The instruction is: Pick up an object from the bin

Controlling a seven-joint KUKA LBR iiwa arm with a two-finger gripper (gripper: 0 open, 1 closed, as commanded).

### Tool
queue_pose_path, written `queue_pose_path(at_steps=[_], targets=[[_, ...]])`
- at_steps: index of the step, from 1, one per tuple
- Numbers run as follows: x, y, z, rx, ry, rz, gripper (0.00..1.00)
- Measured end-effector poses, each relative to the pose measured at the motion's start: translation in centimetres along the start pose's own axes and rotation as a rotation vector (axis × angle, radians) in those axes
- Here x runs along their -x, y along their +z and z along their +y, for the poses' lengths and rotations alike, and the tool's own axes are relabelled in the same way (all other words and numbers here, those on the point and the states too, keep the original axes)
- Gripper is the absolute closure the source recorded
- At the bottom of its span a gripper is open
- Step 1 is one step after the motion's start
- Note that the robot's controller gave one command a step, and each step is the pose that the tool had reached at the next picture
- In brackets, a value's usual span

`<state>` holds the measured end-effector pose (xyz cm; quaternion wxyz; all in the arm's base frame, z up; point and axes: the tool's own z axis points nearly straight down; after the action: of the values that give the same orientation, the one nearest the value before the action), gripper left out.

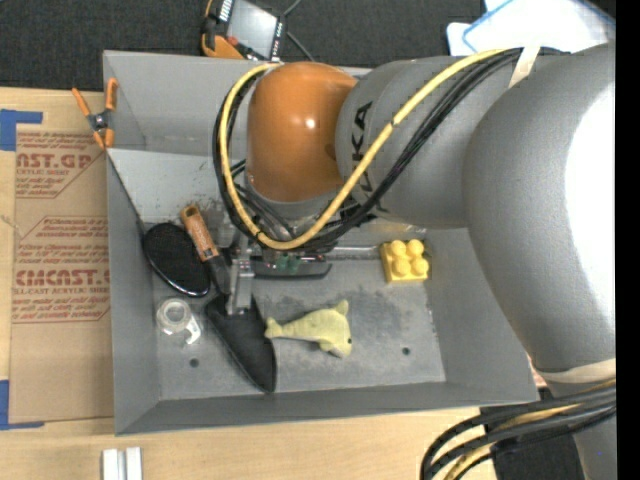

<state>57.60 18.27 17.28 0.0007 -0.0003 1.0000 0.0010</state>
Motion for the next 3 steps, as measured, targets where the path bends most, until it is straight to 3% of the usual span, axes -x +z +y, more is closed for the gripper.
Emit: queue_pose_path(at_steps=[1, 2, 3], targets=[[0.0, 3.6, 0.1, 0.002, 0.166, -0.004, 0.0], [-1.7, 3.2, -0.1, 0.001, 0.293, 0.001, 0.0], [0.0, 6.5, 0.2, -0.001, 0.246, 0.001, 0.0]])
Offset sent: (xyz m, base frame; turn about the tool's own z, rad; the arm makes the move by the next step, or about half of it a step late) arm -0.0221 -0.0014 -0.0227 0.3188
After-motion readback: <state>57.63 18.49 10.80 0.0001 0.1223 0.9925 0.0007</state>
